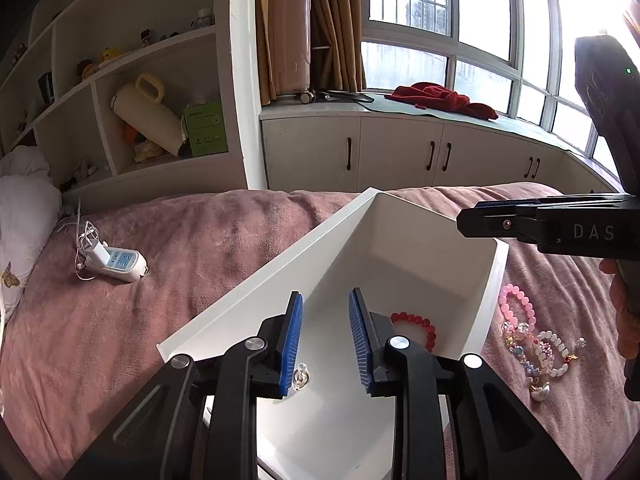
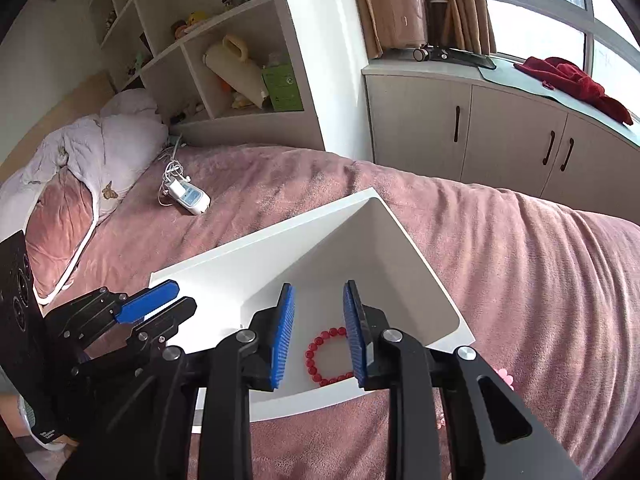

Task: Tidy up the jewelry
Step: 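Open the right tool to drop the red bead bracelet into the white box, then move the left tool to the other silver earring while the right tool moves to the silver flower charm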

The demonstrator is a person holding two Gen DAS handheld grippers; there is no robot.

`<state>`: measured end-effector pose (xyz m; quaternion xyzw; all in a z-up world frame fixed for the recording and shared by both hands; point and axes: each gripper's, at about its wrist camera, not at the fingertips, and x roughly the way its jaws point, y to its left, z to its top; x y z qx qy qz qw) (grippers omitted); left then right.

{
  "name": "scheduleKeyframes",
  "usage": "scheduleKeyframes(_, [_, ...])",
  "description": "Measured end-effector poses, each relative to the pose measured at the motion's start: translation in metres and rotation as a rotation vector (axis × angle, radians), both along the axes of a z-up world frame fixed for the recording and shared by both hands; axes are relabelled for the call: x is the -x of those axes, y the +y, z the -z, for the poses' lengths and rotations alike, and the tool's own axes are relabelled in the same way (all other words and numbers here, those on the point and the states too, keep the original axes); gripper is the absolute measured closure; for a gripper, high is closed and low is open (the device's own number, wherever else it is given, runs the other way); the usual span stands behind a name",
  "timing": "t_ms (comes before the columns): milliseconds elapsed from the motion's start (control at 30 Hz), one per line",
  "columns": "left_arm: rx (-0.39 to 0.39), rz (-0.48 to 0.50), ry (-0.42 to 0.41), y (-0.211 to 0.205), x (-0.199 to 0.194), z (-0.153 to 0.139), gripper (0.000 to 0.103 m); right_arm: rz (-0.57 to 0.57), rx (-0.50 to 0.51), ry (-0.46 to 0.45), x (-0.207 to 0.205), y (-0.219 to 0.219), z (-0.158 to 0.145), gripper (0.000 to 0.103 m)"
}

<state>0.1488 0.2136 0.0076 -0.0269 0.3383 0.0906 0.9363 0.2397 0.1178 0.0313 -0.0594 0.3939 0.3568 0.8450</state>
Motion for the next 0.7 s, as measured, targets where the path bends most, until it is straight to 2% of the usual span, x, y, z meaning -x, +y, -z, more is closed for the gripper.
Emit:
scheduleKeyframes(133, [-0.006,0.034,-0.04,-0.013,0.005,-0.016,0.074,0.017,0.014,-0.103,0.016,-0.036,-0.022,0.069])
scheduleKeyframes(200, [0.004,0.065,-0.066,-0.023,0.007,-0.024,0.073,0.035,0.032,-0.157,0.027,-0.059,-0.029,0.056])
scheduleKeyframes(300, [0.015,0.121,-0.094,-0.041,0.012,-0.036,0.066,0.057,0.047,-0.208,0.044,-0.096,-0.034,0.053])
scheduleKeyframes(467, [0.028,0.205,-0.091,-0.079,0.018,-0.041,0.065,0.091,0.081,-0.199,0.064,-0.153,-0.022,0.053])
scheduleKeyframes(533, [0.039,0.24,-0.07,-0.095,0.018,-0.037,0.057,0.108,0.099,-0.171,0.071,-0.174,-0.01,0.052])
scheduleKeyframes(600, [0.026,0.273,-0.049,-0.115,0.018,-0.027,0.045,0.125,0.125,-0.144,0.078,-0.192,0.007,0.051])
scheduleKeyframes(700, [0.017,0.318,-0.014,-0.141,0.017,-0.011,0.04,0.141,0.151,-0.086,0.085,-0.216,0.036,0.051])
